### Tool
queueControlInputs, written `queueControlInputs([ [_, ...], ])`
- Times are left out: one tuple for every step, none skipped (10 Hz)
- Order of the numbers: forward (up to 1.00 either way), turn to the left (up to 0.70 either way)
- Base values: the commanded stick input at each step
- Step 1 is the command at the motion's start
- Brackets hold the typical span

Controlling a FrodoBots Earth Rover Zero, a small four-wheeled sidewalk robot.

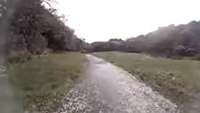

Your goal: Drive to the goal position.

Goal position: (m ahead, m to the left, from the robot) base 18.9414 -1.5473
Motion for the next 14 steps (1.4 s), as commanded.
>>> queueControlInputs([
  [0.85, 0.0],
  [0.85, 0.0],
  [0.85, 0.0],
  [0.85, 0.0],
  [0.85, 0.0],
  [0.85, 0.0],
  [0.85, 0.0],
  [0.85, 0.0],
  [0.85, 0.0],
  [0.85, 0.0],
  [0.85, 0.0],
  [0.85, 0.0],
  [0.85, 0.0],
  [0.85, 0.0],
])
